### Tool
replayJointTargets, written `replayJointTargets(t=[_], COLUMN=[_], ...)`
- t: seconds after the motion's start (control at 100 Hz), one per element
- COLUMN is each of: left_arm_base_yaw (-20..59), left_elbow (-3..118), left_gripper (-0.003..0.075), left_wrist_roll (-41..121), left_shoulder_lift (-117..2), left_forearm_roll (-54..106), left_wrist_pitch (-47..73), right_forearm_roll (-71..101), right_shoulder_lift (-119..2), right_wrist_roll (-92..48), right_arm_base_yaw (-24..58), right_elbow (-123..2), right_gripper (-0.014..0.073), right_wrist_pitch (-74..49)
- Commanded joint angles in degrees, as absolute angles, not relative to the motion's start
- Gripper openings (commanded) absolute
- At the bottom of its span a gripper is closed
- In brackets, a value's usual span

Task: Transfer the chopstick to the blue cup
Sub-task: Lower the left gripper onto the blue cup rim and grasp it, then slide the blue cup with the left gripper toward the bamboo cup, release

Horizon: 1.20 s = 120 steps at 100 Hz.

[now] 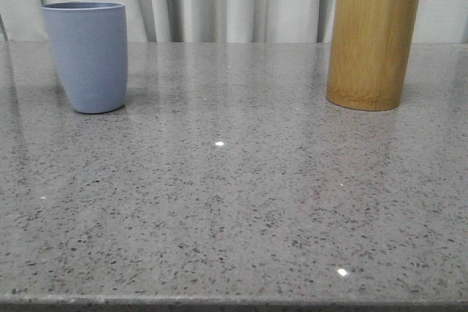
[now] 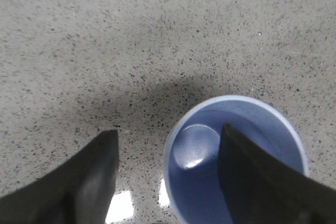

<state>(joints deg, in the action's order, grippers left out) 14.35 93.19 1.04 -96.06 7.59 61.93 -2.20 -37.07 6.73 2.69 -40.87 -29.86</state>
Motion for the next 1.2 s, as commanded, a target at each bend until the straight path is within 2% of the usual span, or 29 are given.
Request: replayJointTargets(t=[0.0,0.29,0.36,0.45,0.66,0.96,1.19], left_arm_base_yaw=[14.73,14.73,14.73,14.73,14.73,15.71,20.63], left_elbow=[95.61,95.71,95.71,95.71,95.71,96.03,100.39], left_gripper=[0.0408,0.0405,0.0381,0.0292,-0.0019,-0.0019,-0.0019], left_wrist_roll=[0.98,0.80,0.80,0.75,0.66,0.66,0.66], left_shoulder_lift=[-95.32,-98.45,-98.45,-98.45,-98.45,-98.45,-100.21], left_forearm_roll=[8.38,8.38,8.38,8.38,8.49,11.26,11.26], left_wrist_pitch=[62.03,63.56,63.31,63.31,63.31,62.74,61.81], right_forearm_roll=[-2.37,-2.37,-2.37,-2.37,-2.37,-2.37,-2.37], right_shoulder_lift=[-37.43,-37.43,-37.43,-37.60,-37.60,-37.60,-37.60], right_wrist_roll=[6.46,6.46,6.46,6.46,6.46,6.46,6.46], right_arm_base_yaw=[2.20,2.20,2.20,2.20,2.20,2.20,2.20], right_elbow=[-42.92,-42.92,-42.92,-42.92,-42.85,-42.85,-42.85], right_gripper=[0.0304,0.0304,0.0304,0.0304,0.0304,0.0304,0.0304], right_wrist_pitch=[-25.54,-25.49,-25.49,-25.43,-25.38,-25.38,-25.37])
